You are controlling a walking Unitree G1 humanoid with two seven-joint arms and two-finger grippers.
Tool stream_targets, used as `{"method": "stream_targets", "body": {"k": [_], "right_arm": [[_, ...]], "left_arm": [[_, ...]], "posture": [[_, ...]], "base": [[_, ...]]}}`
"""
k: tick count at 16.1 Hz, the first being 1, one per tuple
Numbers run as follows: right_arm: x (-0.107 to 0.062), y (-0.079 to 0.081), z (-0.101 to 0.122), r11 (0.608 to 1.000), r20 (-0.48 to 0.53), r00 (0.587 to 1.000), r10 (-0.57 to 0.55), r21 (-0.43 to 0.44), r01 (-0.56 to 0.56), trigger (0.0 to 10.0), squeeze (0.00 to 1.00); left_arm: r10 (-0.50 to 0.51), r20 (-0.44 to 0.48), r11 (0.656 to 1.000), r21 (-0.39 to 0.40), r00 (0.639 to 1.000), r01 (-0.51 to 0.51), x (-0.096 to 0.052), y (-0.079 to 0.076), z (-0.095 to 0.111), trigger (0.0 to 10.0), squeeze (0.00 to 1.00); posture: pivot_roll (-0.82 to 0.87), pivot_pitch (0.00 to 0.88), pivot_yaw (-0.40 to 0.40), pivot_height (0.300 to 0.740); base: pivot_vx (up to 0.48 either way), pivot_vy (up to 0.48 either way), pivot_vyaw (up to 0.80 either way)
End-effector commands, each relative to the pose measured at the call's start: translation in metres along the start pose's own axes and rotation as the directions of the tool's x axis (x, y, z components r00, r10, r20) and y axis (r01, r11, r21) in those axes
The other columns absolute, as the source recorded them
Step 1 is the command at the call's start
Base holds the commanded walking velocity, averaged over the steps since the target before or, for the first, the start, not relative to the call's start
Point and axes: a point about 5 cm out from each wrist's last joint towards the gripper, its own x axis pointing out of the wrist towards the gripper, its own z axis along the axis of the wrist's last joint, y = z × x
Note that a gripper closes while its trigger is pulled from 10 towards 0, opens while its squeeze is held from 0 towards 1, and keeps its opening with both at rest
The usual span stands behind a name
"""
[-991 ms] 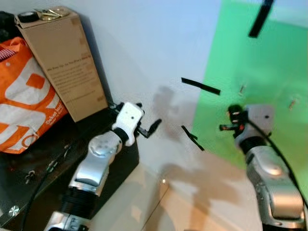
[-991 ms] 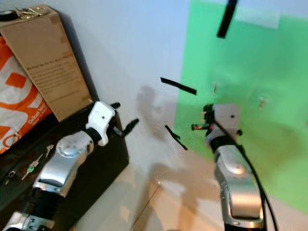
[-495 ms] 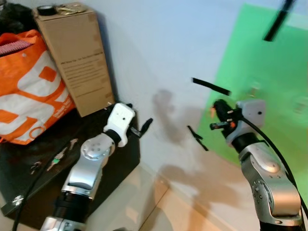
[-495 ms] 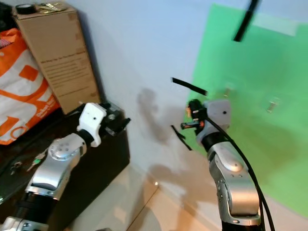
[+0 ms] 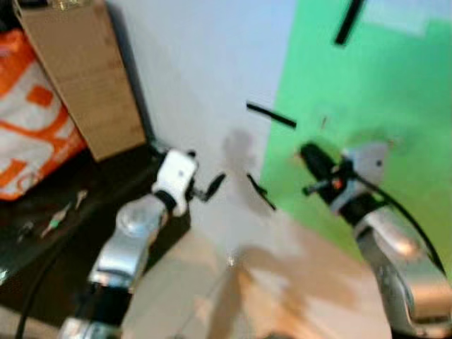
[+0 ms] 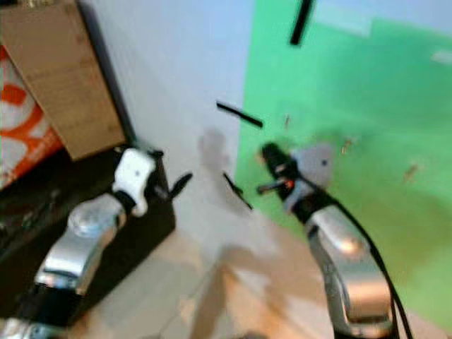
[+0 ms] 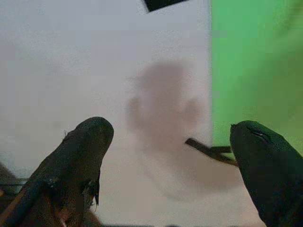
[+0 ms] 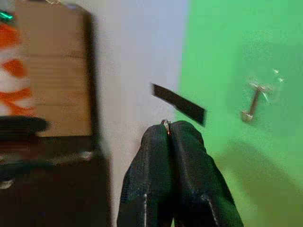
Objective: Hang keys on a hook
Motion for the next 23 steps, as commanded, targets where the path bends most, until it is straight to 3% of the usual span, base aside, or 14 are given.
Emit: {"method": "stream_targets", "body": {"k": [1,5,6,9,13,23], "right_arm": [[-0.002,0.002,0.002,1.0,-0.003,1.0,0.029,0.001,-0.029,10.0,0.0],[0.006,0.005,0.006,0.998,0.011,0.998,0.054,0.013,-0.054,10.0,0.0],[0.011,0.007,0.009,0.997,0.025,0.998,0.061,0.042,-0.062,10.0,0.0],[0.02,0.007,0.007,0.997,0.007,0.999,0.044,0.056,-0.044,10.0,0.0],[0.032,-0.006,0.007,0.99,-0.036,0.997,-0.071,0.118,0.074,10.0,0.0],[0.028,-0.021,0.012,0.953,-0.011,0.982,-0.186,0.24,0.183,10.0,0.0]], "left_arm": [[-0.041,0.024,0.999,-0.01,0.999,0.041,0.001,-0.005,0.004,10.0,0.0],[-0.123,0.017,0.992,-0.021,0.992,0.123,-0.004,-0.005,0.006,10.0,0.0],[-0.218,0.015,0.975,-0.037,0.976,0.219,-0.007,-0.006,0.008,10.0,0.0],[-0.309,0.006,0.95,-0.038,0.951,0.309,-0.01,-0.008,0.01,10.0,0.0],[-0.342,0.006,0.939,-0.043,0.94,0.342,-0.011,-0.009,0.013,10.0,0.0],[-0.368,0.006,0.929,-0.05,0.93,0.367,-0.009,-0.01,0.016,10.0,0.0]], "posture": [[-0.12,0.0,0.016,0.74],[-0.1,0.0,0.005,0.74],[-0.1,0.0,0.003,0.74],[-0.09,0.0,0.0,0.74],[-0.09,0.0,-0.001,0.74],[-0.09,0.0,0.002,0.74]], "base": [[0.0,0.0,0.0],[0.0,0.0,0.0],[0.0,0.0,0.0],[0.0,0.0,0.0],[0.0,0.0,0.0],[0.0,0.0,0.0]]}}
